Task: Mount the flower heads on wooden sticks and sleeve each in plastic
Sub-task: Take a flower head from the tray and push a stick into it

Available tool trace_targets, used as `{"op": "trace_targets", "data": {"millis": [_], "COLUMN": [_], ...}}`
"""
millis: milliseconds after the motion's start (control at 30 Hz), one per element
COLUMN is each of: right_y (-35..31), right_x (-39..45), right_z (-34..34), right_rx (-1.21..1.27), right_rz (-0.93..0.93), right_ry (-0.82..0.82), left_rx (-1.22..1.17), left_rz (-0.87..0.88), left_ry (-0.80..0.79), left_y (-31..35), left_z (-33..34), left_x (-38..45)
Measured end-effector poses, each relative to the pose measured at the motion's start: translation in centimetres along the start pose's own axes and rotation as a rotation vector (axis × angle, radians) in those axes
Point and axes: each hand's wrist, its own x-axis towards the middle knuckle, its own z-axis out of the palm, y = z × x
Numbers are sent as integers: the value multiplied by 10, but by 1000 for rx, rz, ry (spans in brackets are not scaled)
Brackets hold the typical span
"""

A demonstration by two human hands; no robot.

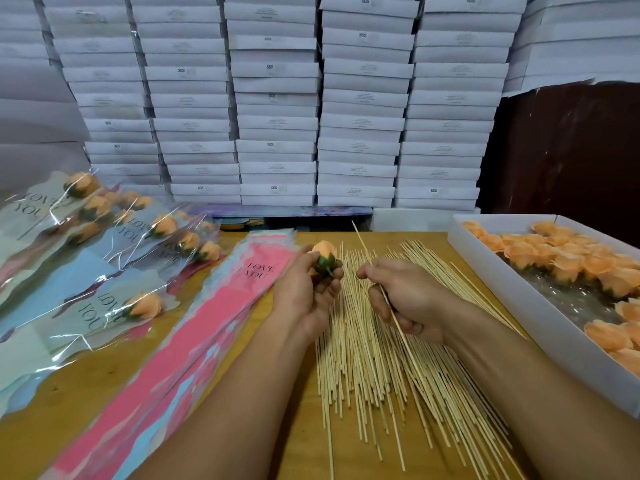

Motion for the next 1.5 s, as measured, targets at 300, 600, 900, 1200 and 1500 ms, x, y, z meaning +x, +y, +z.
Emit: {"op": "trace_targets", "data": {"millis": [300,600,900,1200,1500], "right_y": [-9,-11,-14,-17,-16], "right_x": [-8,-17,-22,-27,-26], "right_z": [7,18,19,20,19], "right_rx": [64,-75,-164,-174,-177], "right_rz": [-96,-268,-291,-284,-268], "right_ry": [-10,-149,-215,-284,-315], "left_rx": [-109,-232,-298,-337,-358], "left_rz": [-62,-103,-106,-82,-62], "left_ry": [3,-11,6,14,24], "left_y": [4,8,11,13,12], "left_z": [2,1,0,-1,-2], "left_x": [-1,0,0,0,0]}}
